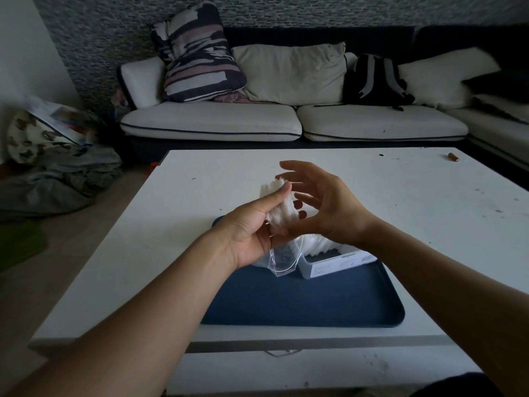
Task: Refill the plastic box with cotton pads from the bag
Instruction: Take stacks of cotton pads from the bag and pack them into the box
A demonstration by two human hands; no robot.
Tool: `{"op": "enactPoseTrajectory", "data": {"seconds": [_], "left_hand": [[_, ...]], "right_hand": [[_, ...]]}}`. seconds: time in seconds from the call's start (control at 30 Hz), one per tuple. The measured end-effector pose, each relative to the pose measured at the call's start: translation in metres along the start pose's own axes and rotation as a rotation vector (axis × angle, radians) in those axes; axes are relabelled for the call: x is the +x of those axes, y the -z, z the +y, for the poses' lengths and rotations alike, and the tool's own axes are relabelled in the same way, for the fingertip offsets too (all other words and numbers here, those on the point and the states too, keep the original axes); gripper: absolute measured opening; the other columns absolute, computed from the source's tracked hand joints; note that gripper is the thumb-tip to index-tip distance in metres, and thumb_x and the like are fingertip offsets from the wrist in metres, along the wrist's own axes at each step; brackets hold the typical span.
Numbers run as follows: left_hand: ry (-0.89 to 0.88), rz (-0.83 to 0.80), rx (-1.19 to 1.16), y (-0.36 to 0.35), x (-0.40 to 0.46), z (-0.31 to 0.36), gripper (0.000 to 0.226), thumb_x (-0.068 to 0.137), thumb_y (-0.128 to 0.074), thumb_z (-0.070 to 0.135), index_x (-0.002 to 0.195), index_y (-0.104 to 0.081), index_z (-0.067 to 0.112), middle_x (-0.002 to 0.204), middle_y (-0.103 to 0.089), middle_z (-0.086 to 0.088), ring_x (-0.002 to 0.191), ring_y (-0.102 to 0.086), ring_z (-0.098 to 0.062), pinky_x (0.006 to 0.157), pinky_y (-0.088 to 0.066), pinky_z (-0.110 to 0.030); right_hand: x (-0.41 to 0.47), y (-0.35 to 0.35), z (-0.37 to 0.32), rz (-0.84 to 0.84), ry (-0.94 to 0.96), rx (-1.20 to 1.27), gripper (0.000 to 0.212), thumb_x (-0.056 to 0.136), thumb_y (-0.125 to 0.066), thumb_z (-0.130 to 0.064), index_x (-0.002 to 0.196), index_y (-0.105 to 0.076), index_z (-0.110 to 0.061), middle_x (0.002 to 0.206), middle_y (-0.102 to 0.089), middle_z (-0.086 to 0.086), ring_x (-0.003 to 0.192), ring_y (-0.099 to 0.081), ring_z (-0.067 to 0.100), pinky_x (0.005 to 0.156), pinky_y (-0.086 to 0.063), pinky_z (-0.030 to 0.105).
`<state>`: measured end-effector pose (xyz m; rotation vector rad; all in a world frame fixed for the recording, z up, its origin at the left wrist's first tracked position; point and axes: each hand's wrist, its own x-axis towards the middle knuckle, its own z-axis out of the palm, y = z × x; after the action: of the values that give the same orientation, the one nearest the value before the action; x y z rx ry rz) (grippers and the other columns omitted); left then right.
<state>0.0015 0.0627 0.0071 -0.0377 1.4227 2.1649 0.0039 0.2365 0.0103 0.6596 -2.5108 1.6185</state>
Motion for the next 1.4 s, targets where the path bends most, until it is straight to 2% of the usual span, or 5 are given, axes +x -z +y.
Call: {"op": "enactPoseTrajectory", "data": {"seconds": [0.3, 0.43, 0.73, 1.03, 1.4], "left_hand": [[0.022, -0.109, -0.019, 0.004, 0.0, -0.001, 0.053, 0.077, -0.074, 0.017, 0.126, -0.059, 0.001, 0.082, -0.073, -0.012, 0.065, -0.071, -0.016, 0.087, -0.058, -0.041], [0.005, -0.097, 0.029, 0.003, -0.001, 0.0, 0.059, 0.075, -0.076, 0.016, 0.13, -0.061, -0.001, 0.126, -0.068, -0.024, 0.102, -0.07, -0.028, 0.089, -0.056, -0.041], [0.048, -0.029, 0.041, 0.0, 0.003, -0.003, 0.04, 0.079, -0.075, 0.03, 0.113, -0.071, 0.009, 0.109, -0.074, -0.013, 0.104, -0.069, -0.029, 0.094, -0.054, -0.045], [0.061, -0.078, 0.038, -0.005, 0.0, -0.003, 0.042, 0.079, -0.077, 0.037, 0.112, -0.07, 0.012, 0.098, -0.072, -0.009, 0.069, -0.07, -0.018, 0.058, -0.061, -0.032], [0.135, -0.214, 0.185, -0.002, -0.002, -0.004, 0.027, 0.078, -0.076, 0.025, 0.102, -0.078, 0.012, 0.108, -0.073, -0.014, 0.098, -0.069, -0.027, 0.102, -0.049, -0.052]], "right_hand": [[-0.001, 0.0, 0.005, 0.026, -0.049, 0.039, 0.082, 0.064, -0.092, -0.007, 0.137, -0.055, -0.012, 0.12, -0.07, 0.0, 0.108, -0.07, 0.014, 0.092, -0.058, 0.029], [-0.002, -0.002, 0.003, -0.047, -0.014, -0.062, 0.093, 0.063, -0.093, -0.006, 0.143, -0.048, -0.012, 0.127, -0.065, -0.001, 0.115, -0.065, 0.01, 0.094, -0.055, 0.023], [-0.003, -0.006, 0.003, -0.054, 0.007, -0.062, 0.101, 0.061, -0.095, -0.006, 0.147, -0.043, -0.017, 0.133, -0.061, -0.005, 0.117, -0.062, 0.004, 0.089, -0.055, 0.021], [-0.005, -0.007, 0.0, -0.057, -0.004, -0.004, 0.103, 0.059, -0.095, -0.005, 0.147, -0.044, -0.017, 0.127, -0.066, -0.001, 0.113, -0.066, 0.008, 0.086, -0.058, 0.025], [-0.006, 0.008, -0.006, -0.369, -0.106, 0.041, 0.108, 0.063, -0.091, 0.001, 0.152, -0.034, -0.022, 0.148, -0.049, -0.002, 0.138, -0.045, 0.012, 0.106, -0.049, 0.036]]}}
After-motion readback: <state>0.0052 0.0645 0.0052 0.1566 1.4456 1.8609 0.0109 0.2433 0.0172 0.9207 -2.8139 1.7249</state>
